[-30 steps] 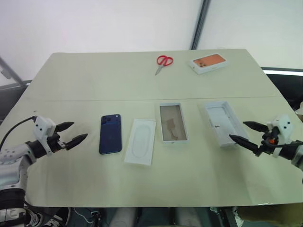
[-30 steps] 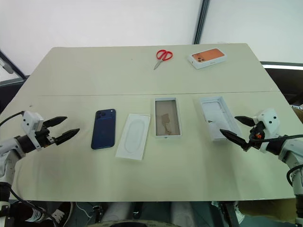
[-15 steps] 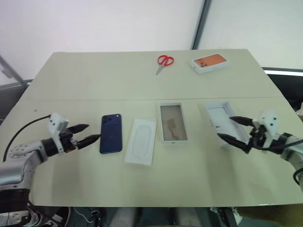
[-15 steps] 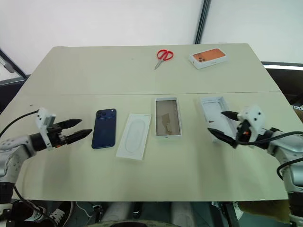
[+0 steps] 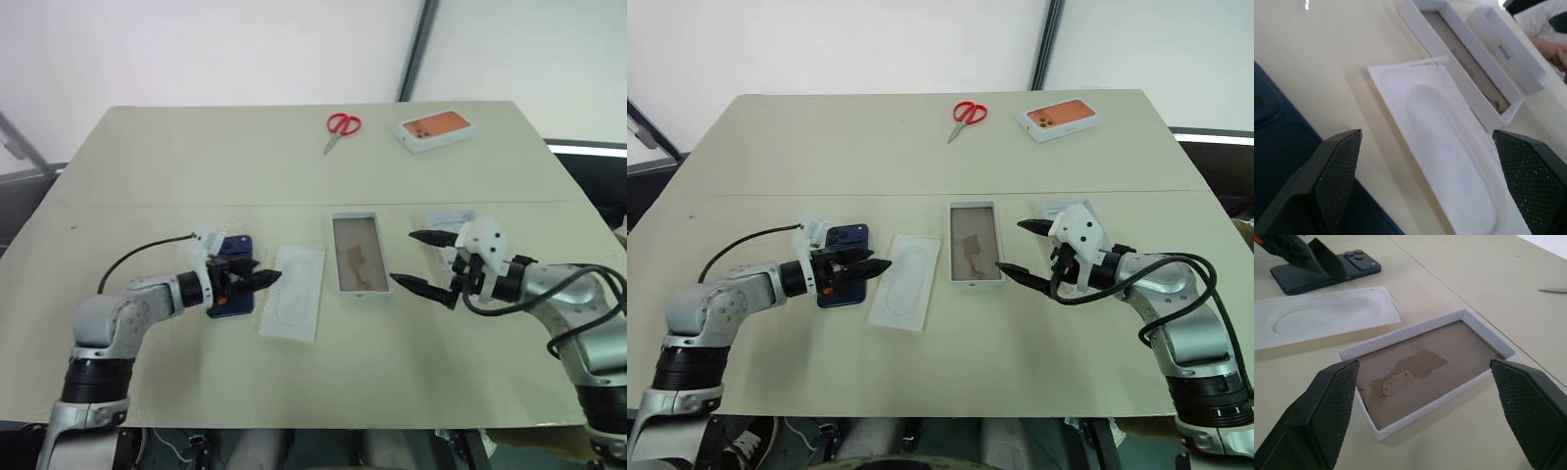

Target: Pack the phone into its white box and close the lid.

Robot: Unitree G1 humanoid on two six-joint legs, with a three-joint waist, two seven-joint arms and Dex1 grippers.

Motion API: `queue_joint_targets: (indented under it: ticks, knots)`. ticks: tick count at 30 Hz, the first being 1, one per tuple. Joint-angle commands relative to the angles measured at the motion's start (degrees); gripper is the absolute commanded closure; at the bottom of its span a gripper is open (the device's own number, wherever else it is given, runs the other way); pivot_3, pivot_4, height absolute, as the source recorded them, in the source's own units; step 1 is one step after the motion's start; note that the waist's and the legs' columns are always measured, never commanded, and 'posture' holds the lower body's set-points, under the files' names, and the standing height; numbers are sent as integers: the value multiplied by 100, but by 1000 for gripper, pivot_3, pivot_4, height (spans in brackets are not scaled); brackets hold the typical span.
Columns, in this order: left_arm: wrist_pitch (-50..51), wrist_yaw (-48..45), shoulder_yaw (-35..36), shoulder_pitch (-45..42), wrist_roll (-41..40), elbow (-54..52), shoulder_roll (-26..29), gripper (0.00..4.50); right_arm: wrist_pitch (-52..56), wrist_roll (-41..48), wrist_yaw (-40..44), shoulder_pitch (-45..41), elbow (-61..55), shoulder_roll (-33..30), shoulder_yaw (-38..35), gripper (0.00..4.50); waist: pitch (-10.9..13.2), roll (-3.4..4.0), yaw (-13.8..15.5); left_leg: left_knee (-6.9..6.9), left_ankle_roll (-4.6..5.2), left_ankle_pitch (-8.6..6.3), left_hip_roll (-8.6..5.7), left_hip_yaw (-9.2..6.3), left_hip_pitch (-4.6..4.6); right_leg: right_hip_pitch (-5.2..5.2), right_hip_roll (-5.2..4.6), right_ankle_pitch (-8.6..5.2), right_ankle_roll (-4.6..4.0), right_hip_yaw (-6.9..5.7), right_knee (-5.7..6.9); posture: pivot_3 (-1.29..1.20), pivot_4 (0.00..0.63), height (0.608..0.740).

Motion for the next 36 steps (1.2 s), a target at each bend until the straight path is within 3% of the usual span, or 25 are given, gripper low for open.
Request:
queue_joint_targets:
  ticks: [1,4,12,17,26,29,36]
  knots:
    - [462,147,-297,-142,112,-74,184,0,-145,-15,-71,54,-75,39,-122,28,0,0,-8,0,0,0,0,0,1,0,0,0,0,0,1,0,150,740]
    - [1327,305,-451,-596,-39,88,184,0,-225,-53,-109,144,-56,77,-122,28,0,0,-8,0,0,0,0,0,2,-1,1,0,0,1,5,0,150,740]
    - [2840,918,-278,-1296,-173,142,-482,0,-311,-146,-216,94,-9,249,-25,28,1,-2,7,7,0,1,-4,0,2,0,2,-1,2,0,17,0,150,740]
    - [3323,1124,209,-1489,-238,340,-793,0,-346,-180,-232,98,17,259,-40,28,1,-4,-3,9,0,1,-6,-1,2,-2,1,-2,4,1,25,0,150,740]
    - [3372,1319,253,-1258,-633,413,-383,0,-467,-252,-283,175,33,305,2,28,1,-4,-25,9,-4,3,-4,-1,3,-9,2,-2,4,3,32,0,150,740]
    - [3372,1440,301,-1216,-729,504,-363,787,-479,-266,-280,158,31,322,17,0,1,-5,-21,10,-4,3,-4,0,3,-9,1,-2,4,4,33,0,150,740]
    - [3372,1624,320,-1075,-829,587,-435,4272,-502,-296,-289,104,48,343,57,0,1,-5,-6,10,-4,3,-5,0,3,-9,-1,-2,4,5,32,0,150,740]
